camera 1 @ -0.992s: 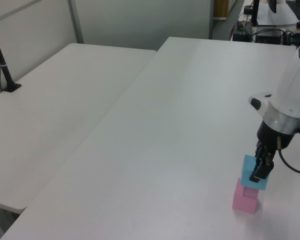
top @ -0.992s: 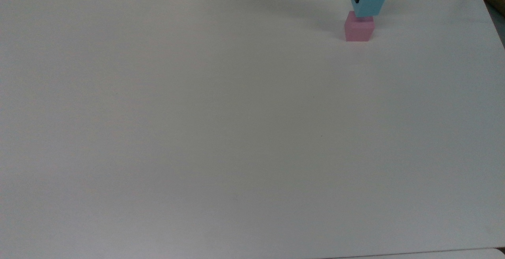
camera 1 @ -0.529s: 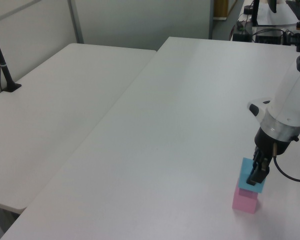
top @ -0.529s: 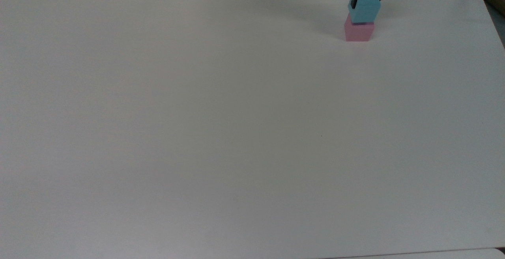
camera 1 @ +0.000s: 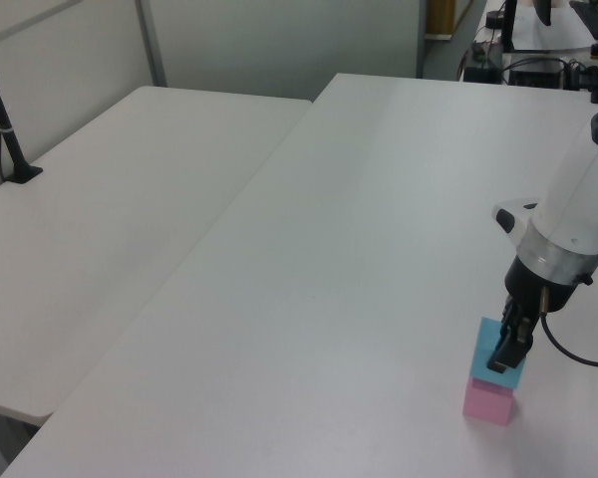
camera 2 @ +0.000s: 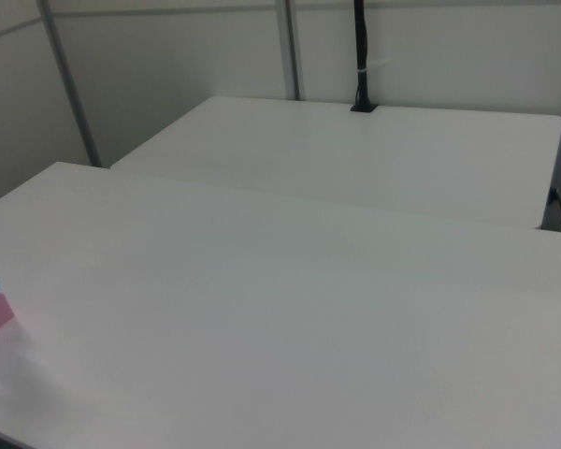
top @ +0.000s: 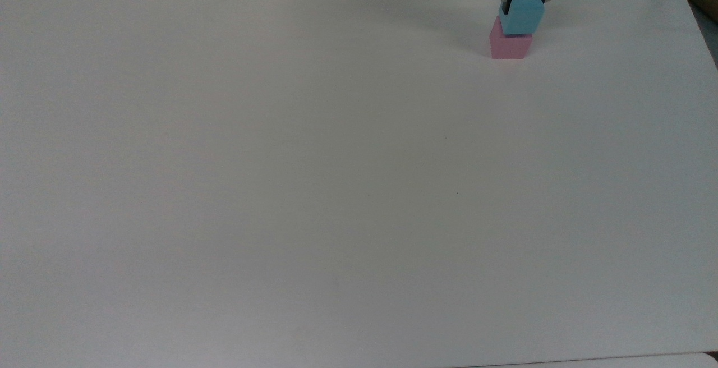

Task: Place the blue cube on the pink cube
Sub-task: 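Lower the blue cube onto the pink cube's top, then open the gripper and raise it off the blue cube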

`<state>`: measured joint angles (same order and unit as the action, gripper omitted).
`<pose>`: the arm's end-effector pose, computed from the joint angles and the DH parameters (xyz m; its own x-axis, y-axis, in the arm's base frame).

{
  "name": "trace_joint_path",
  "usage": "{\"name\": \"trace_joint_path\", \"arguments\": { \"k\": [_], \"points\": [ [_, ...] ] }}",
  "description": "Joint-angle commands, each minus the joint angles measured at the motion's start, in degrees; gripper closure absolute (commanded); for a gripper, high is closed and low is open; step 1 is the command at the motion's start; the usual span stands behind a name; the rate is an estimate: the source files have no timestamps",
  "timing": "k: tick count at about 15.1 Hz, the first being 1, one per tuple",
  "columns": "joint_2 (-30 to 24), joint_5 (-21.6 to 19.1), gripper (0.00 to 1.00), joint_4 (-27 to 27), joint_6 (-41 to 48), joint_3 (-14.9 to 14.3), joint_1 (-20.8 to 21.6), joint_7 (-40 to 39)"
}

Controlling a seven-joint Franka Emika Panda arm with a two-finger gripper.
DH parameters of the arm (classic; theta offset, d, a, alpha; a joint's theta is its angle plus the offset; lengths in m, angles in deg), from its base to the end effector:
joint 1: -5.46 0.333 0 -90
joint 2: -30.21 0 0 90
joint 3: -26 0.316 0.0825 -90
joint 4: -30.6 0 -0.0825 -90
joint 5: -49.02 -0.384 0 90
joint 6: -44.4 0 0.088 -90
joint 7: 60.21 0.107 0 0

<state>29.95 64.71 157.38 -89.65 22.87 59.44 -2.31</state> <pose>0.3445 0.4164 0.3931 0.9685 0.0561 0.2425 0.0523 -0.9984 0.0220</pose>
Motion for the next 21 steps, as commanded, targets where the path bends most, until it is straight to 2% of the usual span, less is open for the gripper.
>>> {"name": "trace_joint_path", "arguments": {
  "k": [1,3,4,5,6,12,19,21],
  "points": [
    [1.65,1.37,0.42,0.13,-2.44,-0.29,-0.19,1.69],
    [1.92,1.37,0.25,0.13,-2.97,-0.29,-0.19,1.69],
    [1.93,1.37,0.21,0.13,-2.88,-0.29,-0.19,1.69],
    [1.93,1.37,0.07,0.04,-2.97,-0.29,-0.10,1.69],
    [1.93,1.37,0.00,0.04,-2.88,-0.29,-0.19,1.78],
    [0.88,1.37,0.00,-0.48,-1.39,-0.38,-0.10,1.61],
    [-2.55,-0.30,0.00,-13.74,16.60,-0.65,0.08,-1.47],
    [-4.40,-2.49,0.00,-17.87,22.23,-1.00,-0.19,-4.88]
  ]
}}
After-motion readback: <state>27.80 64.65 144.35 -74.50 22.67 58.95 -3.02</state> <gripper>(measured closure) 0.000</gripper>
